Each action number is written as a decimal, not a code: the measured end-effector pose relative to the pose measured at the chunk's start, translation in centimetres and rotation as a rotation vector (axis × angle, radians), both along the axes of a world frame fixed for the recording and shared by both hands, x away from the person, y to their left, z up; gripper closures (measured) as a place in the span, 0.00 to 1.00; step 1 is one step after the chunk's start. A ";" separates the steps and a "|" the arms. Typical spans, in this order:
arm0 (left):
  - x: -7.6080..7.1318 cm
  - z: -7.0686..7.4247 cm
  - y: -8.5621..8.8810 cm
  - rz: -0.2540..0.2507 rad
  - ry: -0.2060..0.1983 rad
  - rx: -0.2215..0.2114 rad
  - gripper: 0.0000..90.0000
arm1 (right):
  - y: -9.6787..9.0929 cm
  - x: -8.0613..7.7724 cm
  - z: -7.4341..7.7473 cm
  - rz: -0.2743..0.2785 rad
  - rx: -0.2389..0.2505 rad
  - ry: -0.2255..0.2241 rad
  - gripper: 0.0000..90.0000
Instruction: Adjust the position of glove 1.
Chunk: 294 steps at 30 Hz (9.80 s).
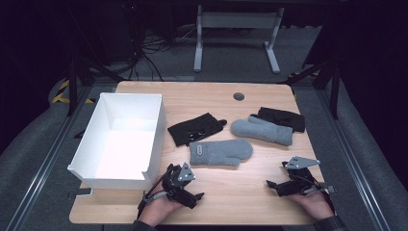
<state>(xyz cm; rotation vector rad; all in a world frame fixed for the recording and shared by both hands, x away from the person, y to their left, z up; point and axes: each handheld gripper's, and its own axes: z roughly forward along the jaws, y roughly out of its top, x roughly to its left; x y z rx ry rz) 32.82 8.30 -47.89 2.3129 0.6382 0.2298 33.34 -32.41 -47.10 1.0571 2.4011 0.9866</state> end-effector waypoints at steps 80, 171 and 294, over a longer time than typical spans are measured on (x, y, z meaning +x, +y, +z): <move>8.8 3.3 -2.1 0.173 0.146 0.045 1.00 | 0.1 0.1 0.0 0.033 -0.003 0.004 0.00; -0.6 3.1 -7.1 -0.142 0.176 0.008 0.94 | 13.5 6.0 2.6 0.382 0.083 0.062 0.91; -1.3 0.0 0.3 -0.014 -0.001 -0.009 0.02 | 3.0 7.9 2.9 0.267 -0.159 0.040 0.71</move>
